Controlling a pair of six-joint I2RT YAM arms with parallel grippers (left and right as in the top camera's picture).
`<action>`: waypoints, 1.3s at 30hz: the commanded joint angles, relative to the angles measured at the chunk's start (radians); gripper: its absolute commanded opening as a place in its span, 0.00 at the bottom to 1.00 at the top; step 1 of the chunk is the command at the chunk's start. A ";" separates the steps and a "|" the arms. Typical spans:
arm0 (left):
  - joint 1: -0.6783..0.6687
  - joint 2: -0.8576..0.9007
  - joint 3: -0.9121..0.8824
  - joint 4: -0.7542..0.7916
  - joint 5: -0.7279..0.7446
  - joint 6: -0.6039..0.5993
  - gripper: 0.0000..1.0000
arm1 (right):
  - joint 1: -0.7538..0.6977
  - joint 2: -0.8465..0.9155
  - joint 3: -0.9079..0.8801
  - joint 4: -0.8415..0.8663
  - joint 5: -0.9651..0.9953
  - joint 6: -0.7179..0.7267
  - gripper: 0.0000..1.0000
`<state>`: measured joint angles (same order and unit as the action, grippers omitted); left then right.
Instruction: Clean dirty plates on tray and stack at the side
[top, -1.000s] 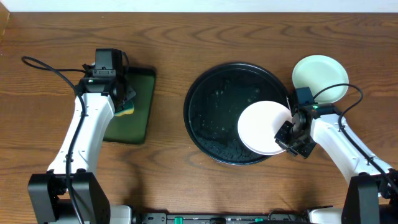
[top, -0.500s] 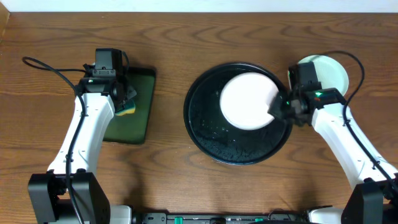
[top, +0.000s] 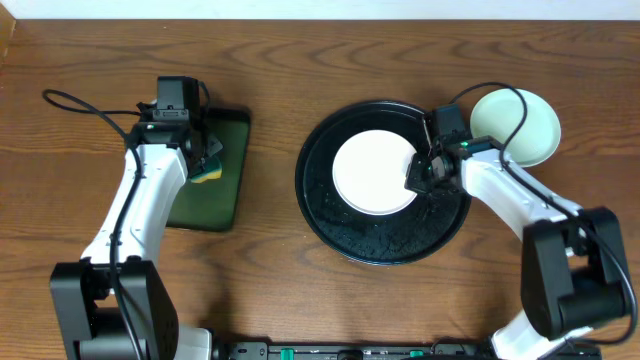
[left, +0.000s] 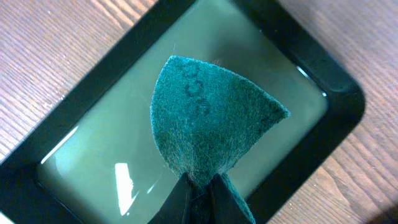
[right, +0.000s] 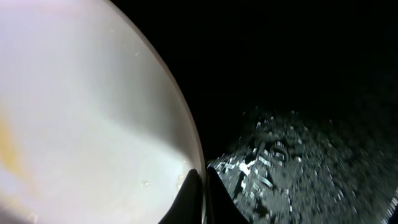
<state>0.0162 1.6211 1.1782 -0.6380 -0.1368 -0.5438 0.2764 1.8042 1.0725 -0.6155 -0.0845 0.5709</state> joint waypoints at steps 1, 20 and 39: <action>0.003 0.011 -0.003 0.007 -0.014 -0.011 0.08 | -0.010 0.031 0.011 0.008 0.023 -0.007 0.01; 0.003 0.140 -0.004 0.095 -0.032 -0.011 0.08 | -0.013 0.031 0.011 0.018 0.079 0.087 0.41; 0.003 0.257 -0.005 0.114 -0.032 -0.006 0.08 | -0.013 0.031 0.011 0.032 0.023 -0.050 0.01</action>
<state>0.0162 1.8587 1.1782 -0.5316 -0.1478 -0.5499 0.2672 1.8256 1.0817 -0.5880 -0.0608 0.6067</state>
